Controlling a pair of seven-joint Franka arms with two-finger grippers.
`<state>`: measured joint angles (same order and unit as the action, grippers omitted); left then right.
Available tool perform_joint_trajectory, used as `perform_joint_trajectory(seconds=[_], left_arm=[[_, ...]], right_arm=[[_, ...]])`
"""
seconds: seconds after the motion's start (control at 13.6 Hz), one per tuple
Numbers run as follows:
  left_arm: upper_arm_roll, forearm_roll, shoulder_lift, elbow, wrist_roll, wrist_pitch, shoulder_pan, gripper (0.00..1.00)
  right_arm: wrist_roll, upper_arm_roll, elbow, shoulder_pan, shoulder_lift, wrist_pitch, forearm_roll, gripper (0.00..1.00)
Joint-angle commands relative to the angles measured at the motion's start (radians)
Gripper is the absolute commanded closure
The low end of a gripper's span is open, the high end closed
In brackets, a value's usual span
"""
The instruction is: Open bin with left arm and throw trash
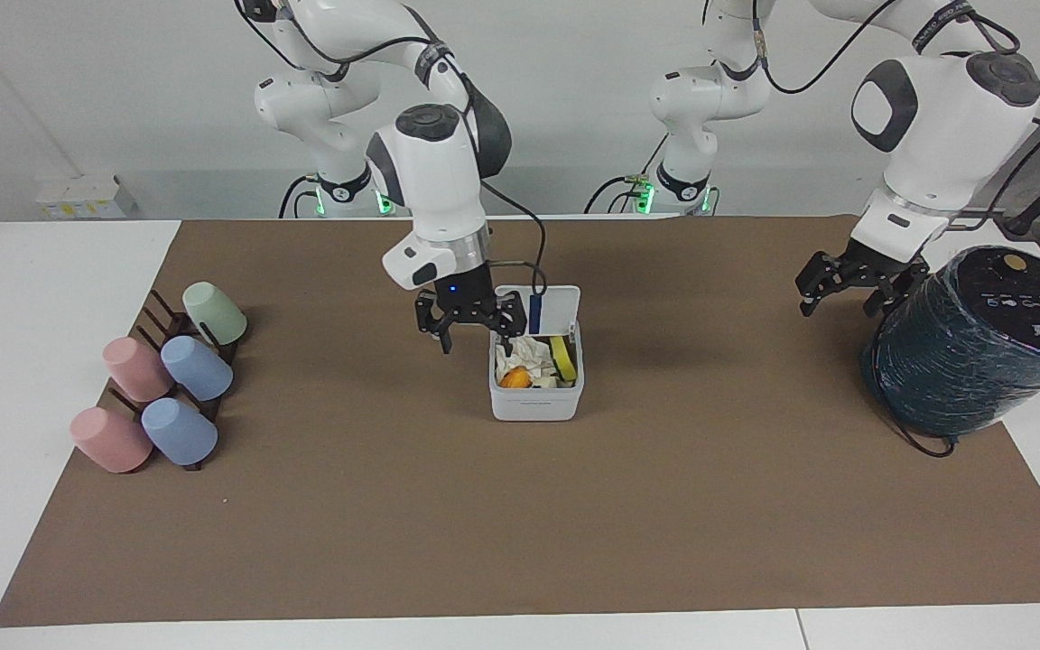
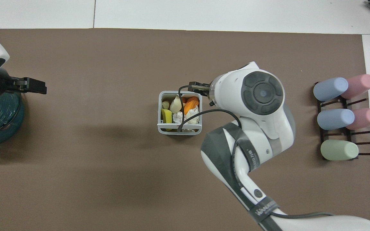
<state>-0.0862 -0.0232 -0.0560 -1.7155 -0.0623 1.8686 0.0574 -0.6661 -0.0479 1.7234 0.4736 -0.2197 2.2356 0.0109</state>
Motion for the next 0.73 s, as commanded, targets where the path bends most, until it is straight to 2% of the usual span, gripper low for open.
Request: perform_joint_trajectory(seconds=[0.0,0.29,0.66], left_arm=[[0.002,0.022,0.033,-0.029,0.038,0.015,-0.013,0.00],[-0.003,0.022,0.033,-0.030,0.068,0.029,-0.013,0.00],[-0.004,0.020,0.035,-0.030,0.062,0.026,-0.010,0.00]], right_arm=[[0.089,0.011,0.039,-0.084,0.094,-0.077,0.009,0.00],[0.221,0.011,0.053,-0.193,0.195,-0.237,0.009,0.00],[0.367,0.007,0.015,-0.323,0.221,-0.367,-0.003,0.00]])
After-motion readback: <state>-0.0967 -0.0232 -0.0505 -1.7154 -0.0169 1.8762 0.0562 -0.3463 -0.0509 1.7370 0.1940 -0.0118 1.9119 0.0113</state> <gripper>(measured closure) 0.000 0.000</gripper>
